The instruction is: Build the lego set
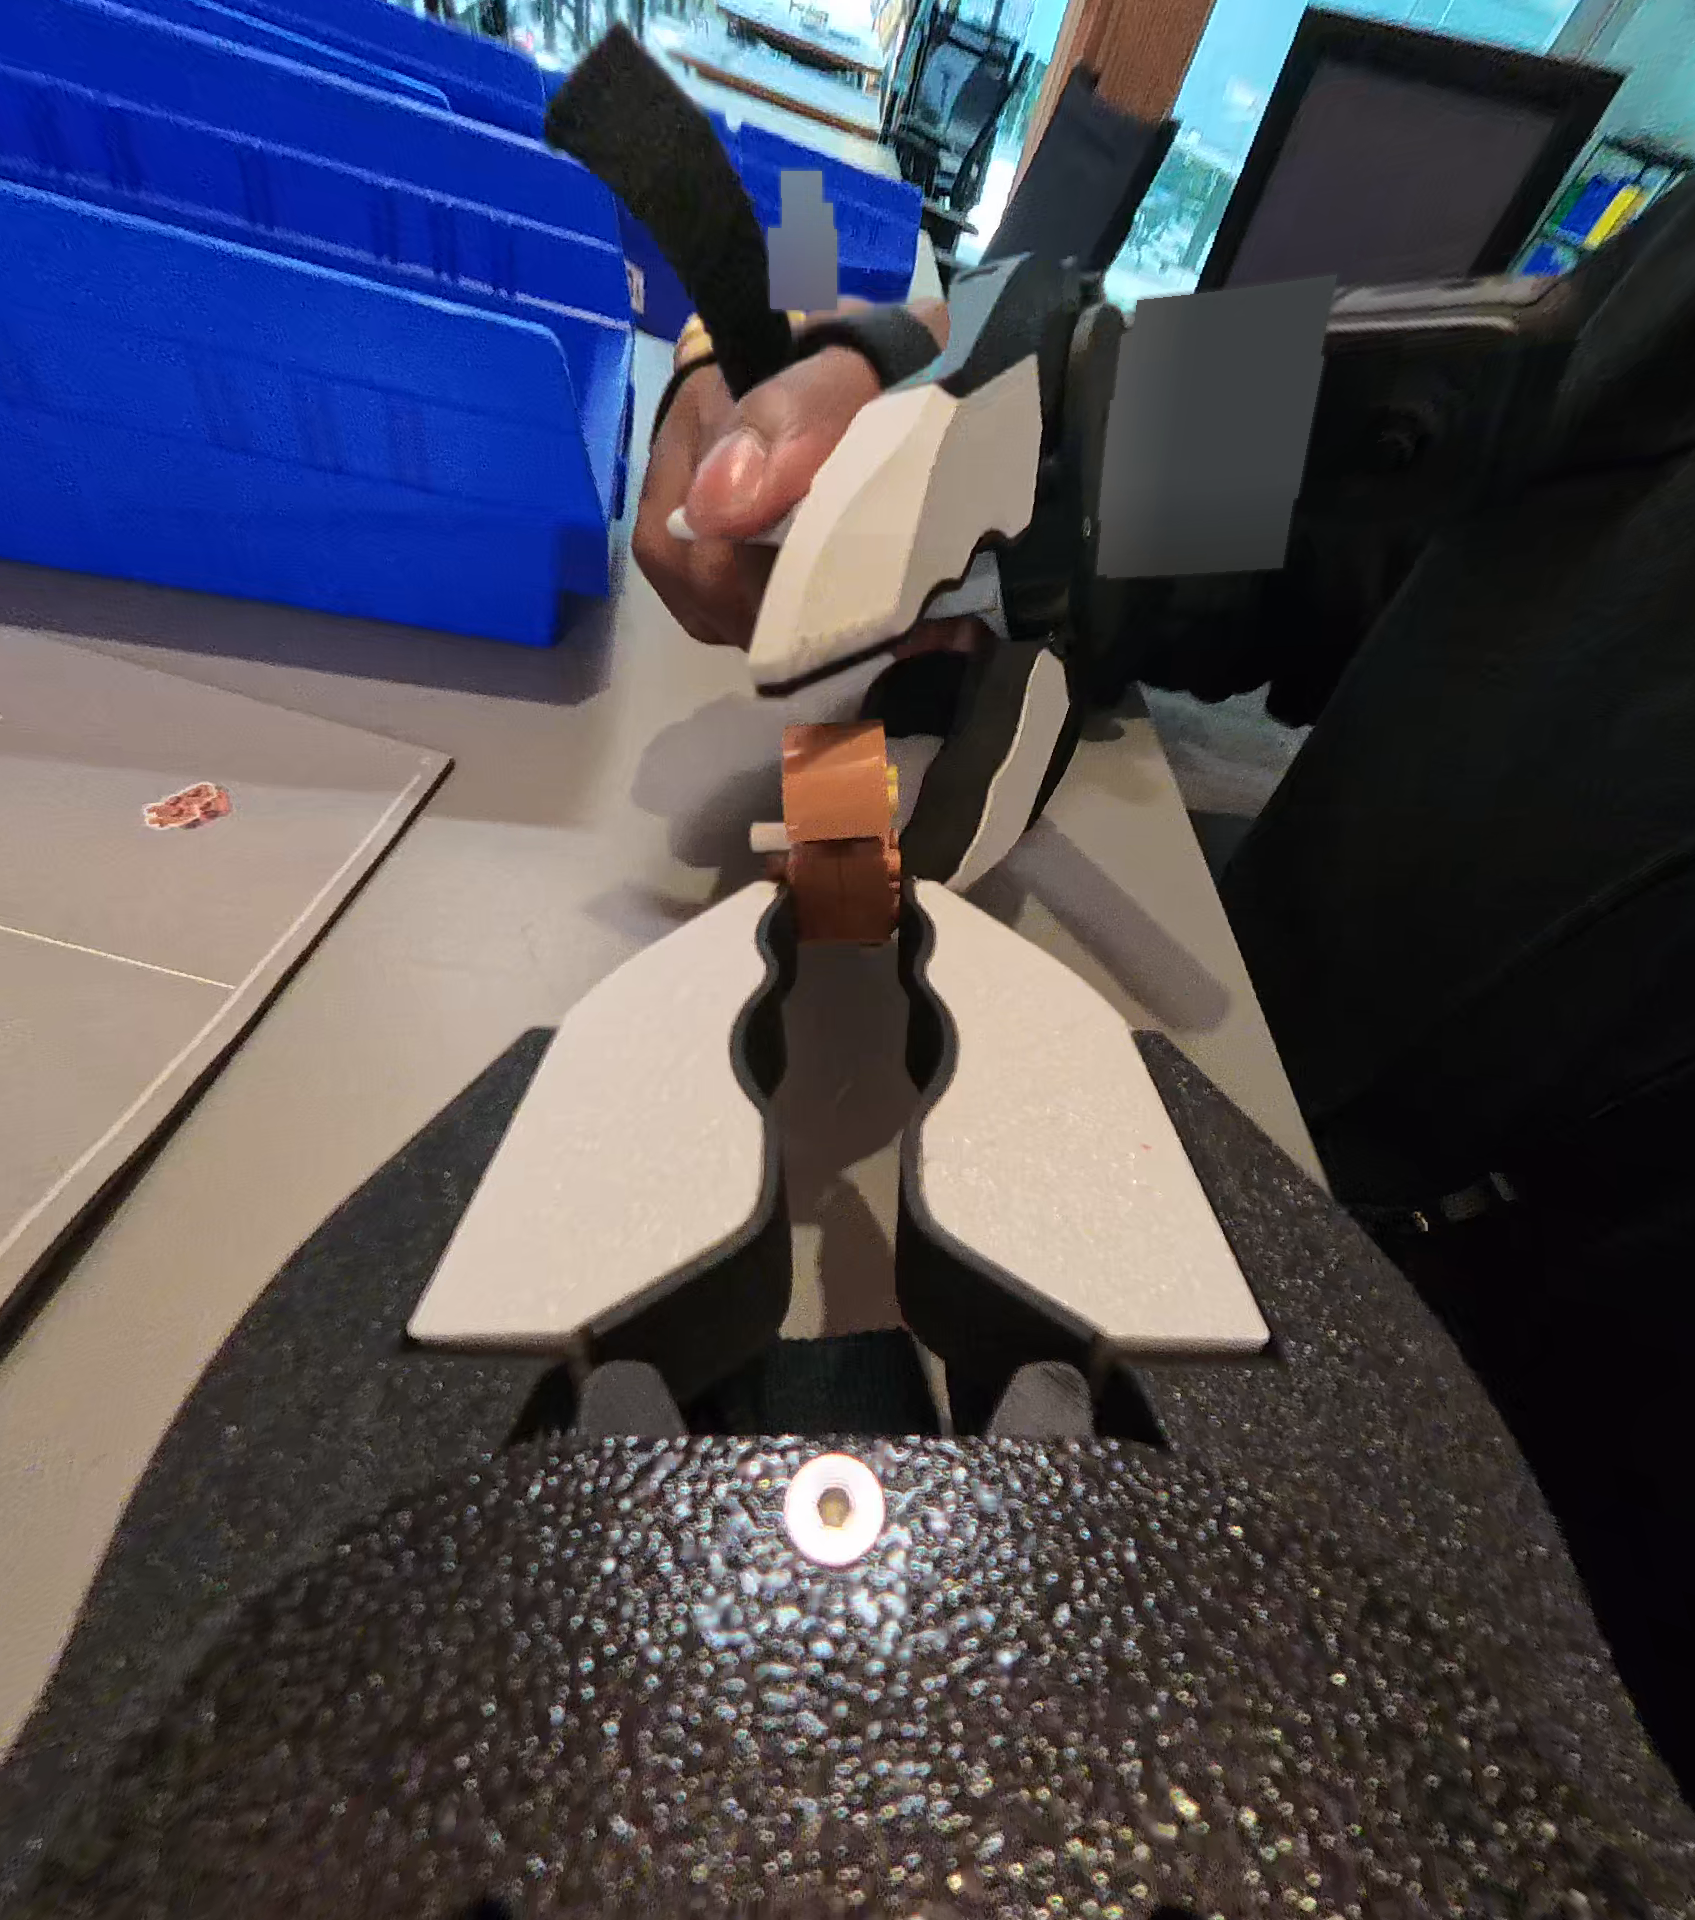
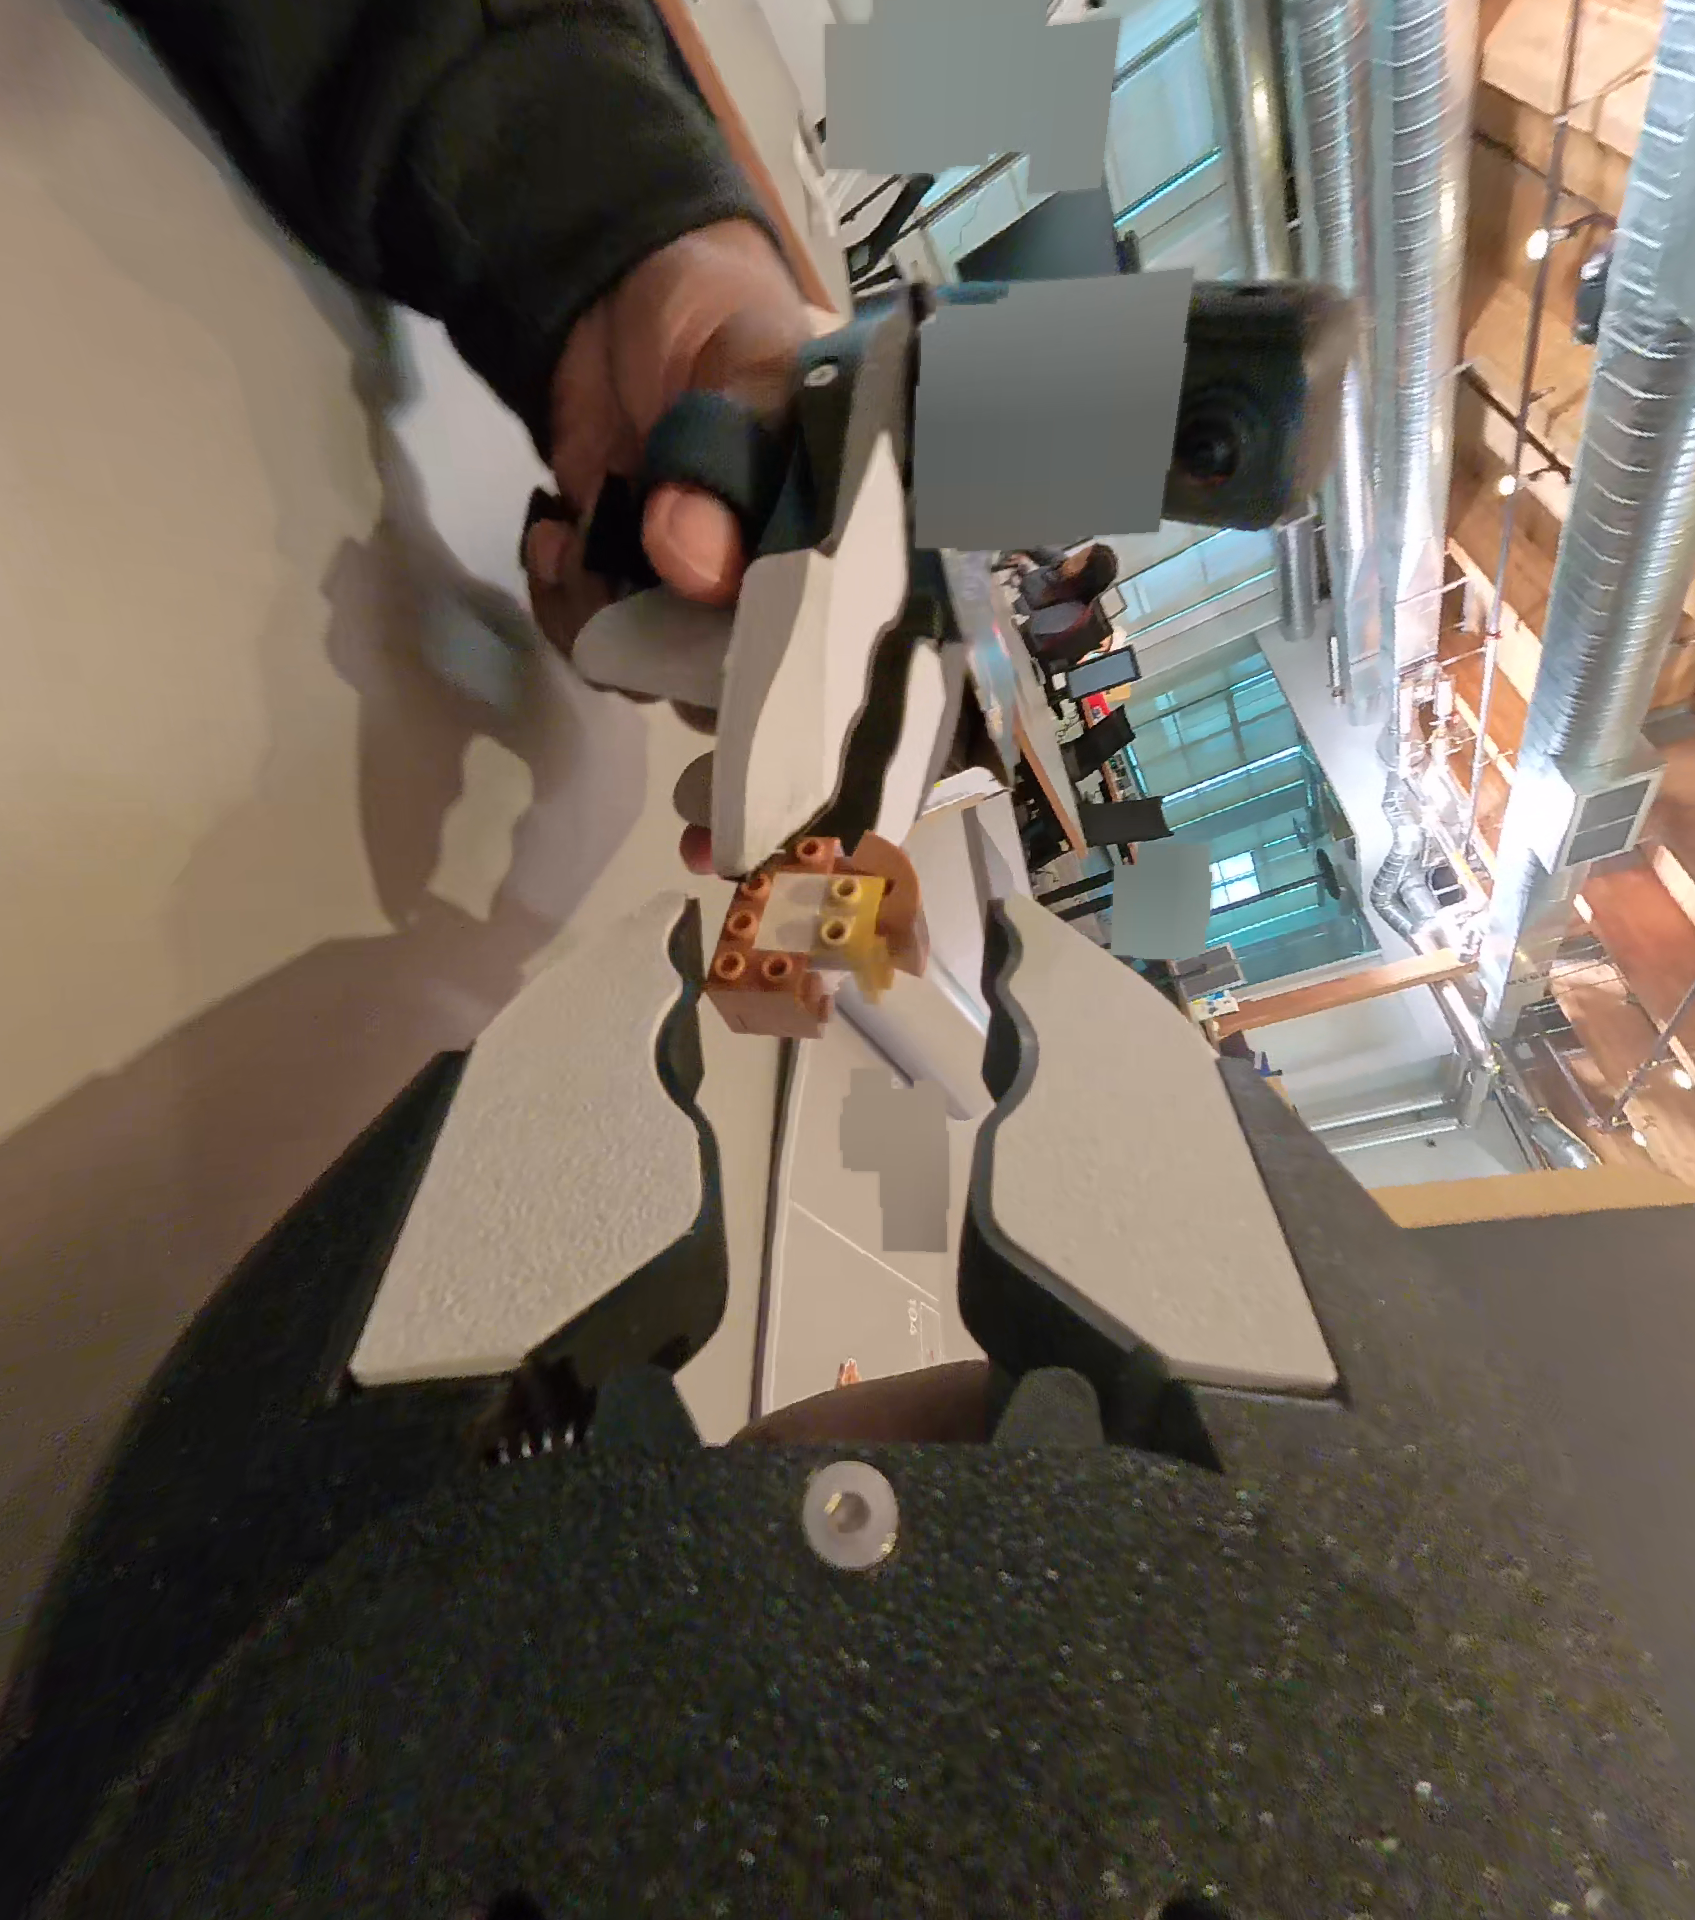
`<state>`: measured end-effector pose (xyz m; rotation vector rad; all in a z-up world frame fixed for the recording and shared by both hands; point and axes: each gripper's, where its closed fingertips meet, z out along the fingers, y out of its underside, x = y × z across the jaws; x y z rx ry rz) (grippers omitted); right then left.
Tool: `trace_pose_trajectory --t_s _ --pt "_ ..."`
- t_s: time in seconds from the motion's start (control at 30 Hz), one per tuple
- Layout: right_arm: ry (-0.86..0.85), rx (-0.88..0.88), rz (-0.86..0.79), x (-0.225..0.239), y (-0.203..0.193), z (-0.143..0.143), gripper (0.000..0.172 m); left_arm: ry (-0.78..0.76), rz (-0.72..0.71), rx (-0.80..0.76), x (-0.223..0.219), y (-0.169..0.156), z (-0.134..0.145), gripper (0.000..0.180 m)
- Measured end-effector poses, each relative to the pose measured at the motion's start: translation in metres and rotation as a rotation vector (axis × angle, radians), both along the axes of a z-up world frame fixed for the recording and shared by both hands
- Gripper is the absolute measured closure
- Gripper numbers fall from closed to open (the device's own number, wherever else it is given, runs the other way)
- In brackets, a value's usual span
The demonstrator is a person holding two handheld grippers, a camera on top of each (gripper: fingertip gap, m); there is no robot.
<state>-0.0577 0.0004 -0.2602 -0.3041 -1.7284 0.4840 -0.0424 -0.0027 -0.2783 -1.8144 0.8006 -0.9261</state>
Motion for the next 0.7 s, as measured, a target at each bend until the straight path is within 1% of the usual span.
trace_pose_trajectory --t_s 0.1,0.17,0.27,0.37,0.53,0.6,0.7 --pt "-0.047 0.090 -0.013 -0.001 0.000 -0.015 0.125 0.019 -0.020 -0.040 0.004 -0.003 -0.004 0.162" --pt "-0.061 0.128 -0.014 -0.001 0.000 -0.019 0.130 0.036 -0.028 -0.082 0.005 -0.005 -0.010 0.162" --pt "-0.099 0.148 -0.001 0.001 -0.002 -0.024 0.130 0.036 -0.043 -0.154 0.007 -0.008 -0.015 0.163" --pt "-0.128 0.172 0.008 0.002 -0.004 -0.029 0.130 0.052 -0.056 -0.193 0.009 -0.011 -0.020 0.163" --pt "-0.157 0.223 0.000 0.002 -0.005 -0.034 0.130 0.081 -0.059 -0.226 0.009 -0.013 -0.026 0.163" --pt "-0.157 0.258 -0.017 0.001 -0.003 -0.036 0.129 0.098 -0.050 -0.221 0.008 -0.012 -0.027 0.163" --pt "-0.156 0.261 -0.026 0.000 -0.002 -0.036 0.129 0.110 -0.040 -0.216 0.007 -0.011 -0.028 0.163"
